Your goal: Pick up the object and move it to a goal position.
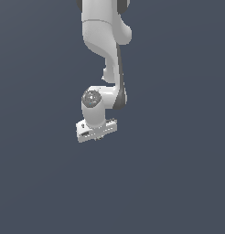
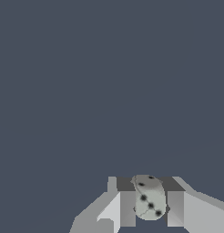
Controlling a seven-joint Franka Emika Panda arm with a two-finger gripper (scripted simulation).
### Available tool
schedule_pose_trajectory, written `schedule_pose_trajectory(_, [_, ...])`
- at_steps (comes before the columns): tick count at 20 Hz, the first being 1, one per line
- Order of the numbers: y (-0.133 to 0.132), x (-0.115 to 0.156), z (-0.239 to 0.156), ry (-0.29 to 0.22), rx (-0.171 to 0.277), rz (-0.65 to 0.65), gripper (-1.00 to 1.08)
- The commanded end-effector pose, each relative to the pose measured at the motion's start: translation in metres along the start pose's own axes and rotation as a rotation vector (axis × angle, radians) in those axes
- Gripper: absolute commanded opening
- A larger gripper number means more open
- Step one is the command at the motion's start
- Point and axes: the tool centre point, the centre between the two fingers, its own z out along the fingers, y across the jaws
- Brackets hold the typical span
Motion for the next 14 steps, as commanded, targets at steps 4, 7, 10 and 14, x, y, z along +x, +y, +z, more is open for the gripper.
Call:
schedule_pose_trajectory(4, [0.003,-0.007,-0.039,0.001,-0.001,0.0,-1.0])
schedule_pose_trajectory(7, [0.005,-0.012,-0.068,0.001,-0.001,0.0,-1.0])
schedule_pose_trajectory(10, [0.007,-0.018,-0.101,0.001,-0.001,0.0,-1.0])
schedule_pose_trajectory(14, [0.01,-0.024,-0.142,0.001,-0.001,-0.001,-1.0])
